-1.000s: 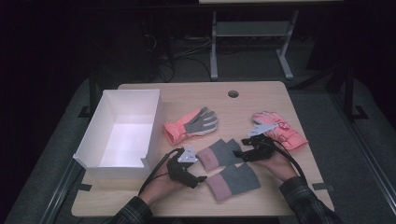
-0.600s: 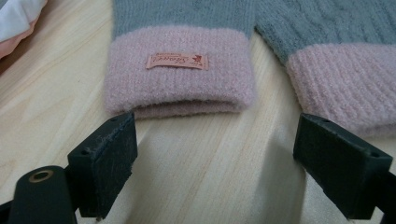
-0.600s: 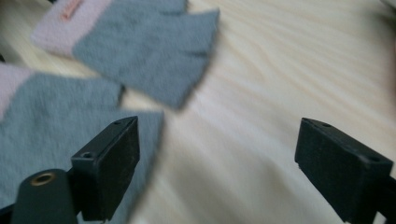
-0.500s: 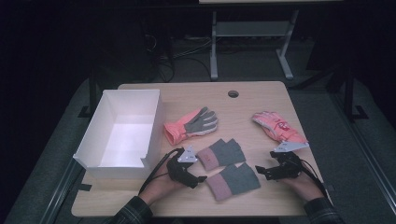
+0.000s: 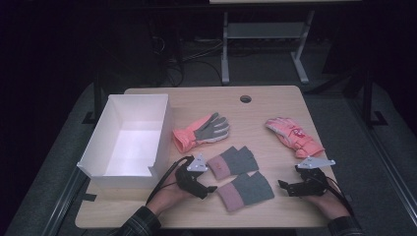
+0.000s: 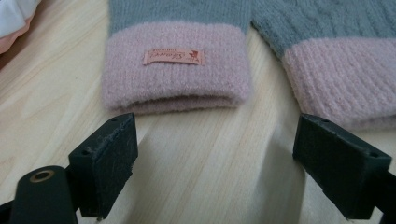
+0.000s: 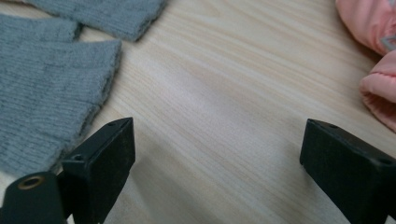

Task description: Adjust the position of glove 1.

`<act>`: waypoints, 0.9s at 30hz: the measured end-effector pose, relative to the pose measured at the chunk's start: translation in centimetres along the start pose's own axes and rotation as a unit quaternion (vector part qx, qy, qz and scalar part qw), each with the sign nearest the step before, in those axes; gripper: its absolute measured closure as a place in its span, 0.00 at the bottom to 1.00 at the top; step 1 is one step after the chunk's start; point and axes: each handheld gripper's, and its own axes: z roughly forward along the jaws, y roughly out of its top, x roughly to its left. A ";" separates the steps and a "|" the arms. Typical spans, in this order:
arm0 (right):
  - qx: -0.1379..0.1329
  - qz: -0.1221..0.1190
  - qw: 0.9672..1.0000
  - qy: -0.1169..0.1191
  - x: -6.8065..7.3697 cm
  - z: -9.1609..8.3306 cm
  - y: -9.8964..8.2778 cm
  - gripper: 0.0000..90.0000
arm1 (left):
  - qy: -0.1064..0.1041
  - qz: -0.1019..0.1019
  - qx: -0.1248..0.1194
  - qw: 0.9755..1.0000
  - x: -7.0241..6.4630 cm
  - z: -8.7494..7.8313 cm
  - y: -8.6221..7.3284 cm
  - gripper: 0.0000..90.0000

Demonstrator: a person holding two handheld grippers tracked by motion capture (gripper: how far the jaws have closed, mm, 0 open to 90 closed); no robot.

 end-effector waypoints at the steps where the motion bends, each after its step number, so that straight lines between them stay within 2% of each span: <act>1: 0.000 0.001 1.000 -0.002 0.1 0.0 0.0 0.10 | 0.001 0.000 0.002 1.000 0.0 -0.1 0.0 0.15; 3: -0.001 0.000 1.000 -0.003 0.1 0.1 0.0 0.10 | 0.005 -0.001 0.005 1.000 0.0 -0.2 0.0 0.15; 4: -0.002 -0.011 1.000 -0.008 0.1 0.1 -0.1 0.09 | 0.007 -0.001 0.004 1.000 0.0 -0.2 0.1 0.16; 8: -0.001 -0.013 1.000 -0.007 0.1 0.2 -0.1 0.09 | 0.013 0.003 0.002 1.000 -0.1 -0.7 0.6 0.16; 14: -0.001 -0.012 1.000 -0.007 0.1 0.2 -0.1 0.09 | 0.007 -0.003 -0.007 1.000 -0.1 -1.4 1.9 0.16; 17: -0.001 -0.012 1.000 -0.006 0.1 0.2 -0.1 0.09 | 0.006 -0.002 -0.006 1.000 0.1 -1.5 2.9 0.23; 22: 0.000 -0.012 1.000 -0.006 0.1 0.2 -0.1 0.09 | 0.010 0.000 -0.005 1.000 0.7 -1.3 4.4 0.26; 27: 0.001 -0.012 1.000 -0.006 0.1 0.2 -0.1 0.09 | 0.002 -0.016 0.005 1.000 1.5 -0.4 5.6 0.34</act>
